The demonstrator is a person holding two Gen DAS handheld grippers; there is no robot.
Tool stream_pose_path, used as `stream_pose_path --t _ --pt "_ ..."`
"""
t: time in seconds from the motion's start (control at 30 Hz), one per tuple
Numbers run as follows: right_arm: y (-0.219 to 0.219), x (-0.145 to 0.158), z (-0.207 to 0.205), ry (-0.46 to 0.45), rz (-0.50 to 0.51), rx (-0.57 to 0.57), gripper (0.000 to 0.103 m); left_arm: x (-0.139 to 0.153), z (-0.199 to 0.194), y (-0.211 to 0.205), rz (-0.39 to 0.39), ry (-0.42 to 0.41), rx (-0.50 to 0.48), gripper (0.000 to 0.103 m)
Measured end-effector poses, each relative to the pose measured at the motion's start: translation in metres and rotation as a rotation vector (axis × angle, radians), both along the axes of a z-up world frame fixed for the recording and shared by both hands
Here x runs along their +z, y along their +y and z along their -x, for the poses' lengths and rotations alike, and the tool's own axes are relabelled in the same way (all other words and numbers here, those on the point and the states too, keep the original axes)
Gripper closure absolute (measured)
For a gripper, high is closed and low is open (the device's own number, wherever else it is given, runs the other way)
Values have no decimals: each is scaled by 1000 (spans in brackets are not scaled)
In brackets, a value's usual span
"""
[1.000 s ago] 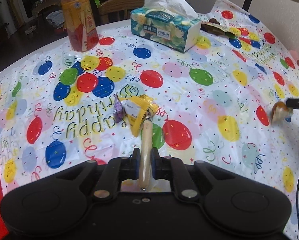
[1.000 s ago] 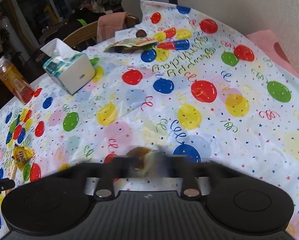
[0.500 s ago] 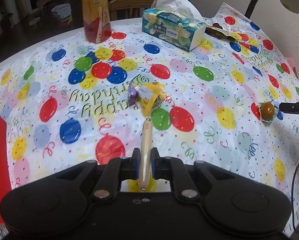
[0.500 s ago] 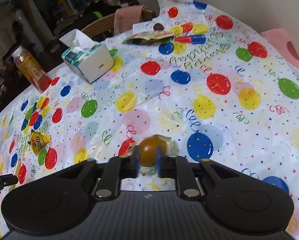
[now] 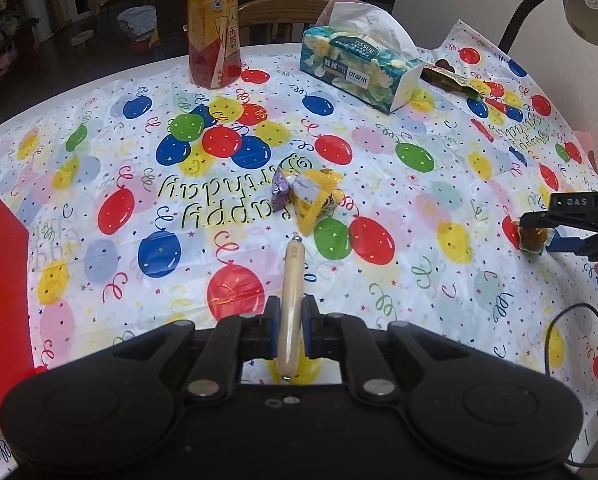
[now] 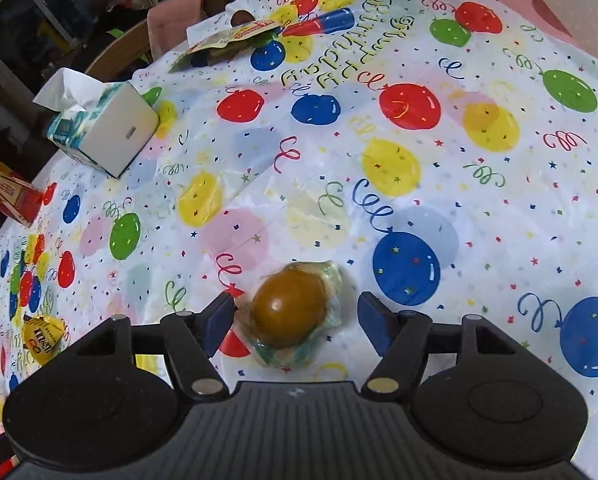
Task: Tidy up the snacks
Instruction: 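Lift the cream stick with the left tool while the right tool carries the egg candy to the box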
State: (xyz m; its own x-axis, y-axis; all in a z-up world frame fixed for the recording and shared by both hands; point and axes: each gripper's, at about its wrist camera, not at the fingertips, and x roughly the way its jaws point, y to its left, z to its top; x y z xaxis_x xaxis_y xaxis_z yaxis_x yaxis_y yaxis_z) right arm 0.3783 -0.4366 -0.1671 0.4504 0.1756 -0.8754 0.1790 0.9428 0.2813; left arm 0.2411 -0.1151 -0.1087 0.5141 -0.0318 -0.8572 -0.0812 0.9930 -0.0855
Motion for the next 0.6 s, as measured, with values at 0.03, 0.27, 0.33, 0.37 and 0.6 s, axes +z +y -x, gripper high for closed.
stream_pose_path --t 0.03,0.27,0.33,0.37,0.6 --pt "3 0 -1 0 12 5 35 0 1 0 0 1 0 95" --pt "8 3 3 -23 29 35 60 -1 5 3 10 1 6 95" --pt "10 4 7 -33 45 46 61 0 7 4 13 -2 6 95" --pt "11 5 9 -40 47 54 61 0 8 4 14 -3 7 95" --pt "30 34 36 -88 20 145 61 9 19 16 28 -18 23 95"
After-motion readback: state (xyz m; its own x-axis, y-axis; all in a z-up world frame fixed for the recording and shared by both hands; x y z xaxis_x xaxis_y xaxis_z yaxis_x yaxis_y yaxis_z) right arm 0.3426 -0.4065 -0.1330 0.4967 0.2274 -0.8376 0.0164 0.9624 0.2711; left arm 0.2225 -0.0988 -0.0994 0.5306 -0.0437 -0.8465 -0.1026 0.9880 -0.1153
